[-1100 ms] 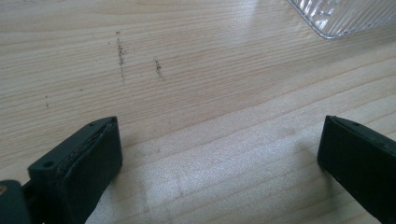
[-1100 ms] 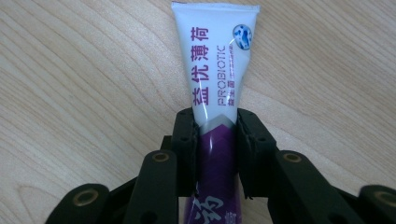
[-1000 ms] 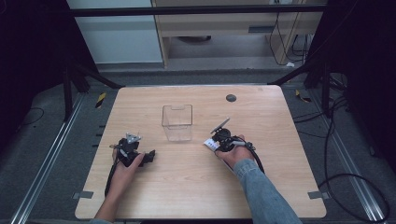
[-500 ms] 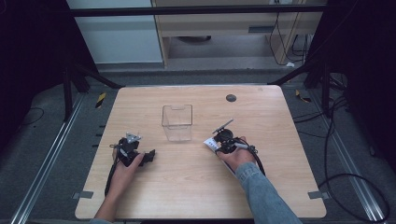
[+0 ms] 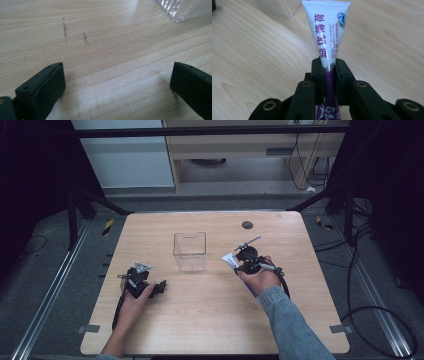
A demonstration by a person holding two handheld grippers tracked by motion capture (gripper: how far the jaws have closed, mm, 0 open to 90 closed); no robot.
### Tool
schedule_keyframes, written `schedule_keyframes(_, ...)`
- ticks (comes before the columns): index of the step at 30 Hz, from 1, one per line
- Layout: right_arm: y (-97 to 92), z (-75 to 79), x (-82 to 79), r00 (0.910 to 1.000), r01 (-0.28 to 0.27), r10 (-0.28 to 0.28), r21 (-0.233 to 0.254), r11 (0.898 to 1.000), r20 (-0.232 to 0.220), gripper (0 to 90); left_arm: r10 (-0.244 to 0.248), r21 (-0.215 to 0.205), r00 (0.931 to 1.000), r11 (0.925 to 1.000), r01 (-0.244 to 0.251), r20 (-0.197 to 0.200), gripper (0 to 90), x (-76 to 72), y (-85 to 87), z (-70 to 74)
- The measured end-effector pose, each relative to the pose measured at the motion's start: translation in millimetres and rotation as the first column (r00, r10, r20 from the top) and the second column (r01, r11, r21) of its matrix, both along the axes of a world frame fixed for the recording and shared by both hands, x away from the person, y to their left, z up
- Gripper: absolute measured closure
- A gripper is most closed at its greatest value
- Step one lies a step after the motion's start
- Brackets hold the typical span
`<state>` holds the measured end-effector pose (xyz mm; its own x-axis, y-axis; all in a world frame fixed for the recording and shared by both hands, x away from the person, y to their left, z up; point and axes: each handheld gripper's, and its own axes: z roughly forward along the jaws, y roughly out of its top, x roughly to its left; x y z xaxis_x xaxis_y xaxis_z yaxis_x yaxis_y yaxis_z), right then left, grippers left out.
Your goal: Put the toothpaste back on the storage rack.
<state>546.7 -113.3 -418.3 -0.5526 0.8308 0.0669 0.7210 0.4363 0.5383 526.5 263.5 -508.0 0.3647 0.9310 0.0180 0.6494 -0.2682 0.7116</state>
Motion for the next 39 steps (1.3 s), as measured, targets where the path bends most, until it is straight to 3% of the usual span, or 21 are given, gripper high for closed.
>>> schedule_keyframes(7, -3.7, 14.2, 4.0, 0.9981, 0.01, -0.013, 0.055, 0.998, 0.06, 79.2, 0.0, 0.0, 1.0, 1.0, 0.0, 0.0, 0.0, 0.0, 0.0, 0.0)
schedule_keyframes(17, -2.6, 27.7, 8.4, 0.9886, 0.027, -0.046, 0.135, 0.99, 0.143, 79.3, 0.0, 0.0, 1.0, 1.0, 0.0, 0.0, 0.0, 0.1, 0.0, 0.0)
schedule_keyframes(28, 0.5, 41.8, 12.9, 0.9727, 0.035, -0.074, 0.179, 0.983, 0.22, 79.2, 0.003, 0.001, 1.0, 1.0, -0.003, -0.001, 0.0, 0.7, -0.5, 0.1)
schedule_keyframes(35, 3.8, 52.0, 17.2, 0.9584, 0.052, -0.109, 0.214, 0.975, 0.264, 79.2, 0.003, 0.002, 1.0, 1.0, -0.003, -0.001, 0.0, 1.0, -0.7, 0.2)
schedule_keyframes(39, 7.4, 50.2, 15.7, 0.9519, 0.052, -0.123, 0.247, 0.968, 0.281, 79.3, 0.003, 0.002, 1.0, 1.0, -0.003, -0.001, 0.0, 1.3, -0.8, 0.2)
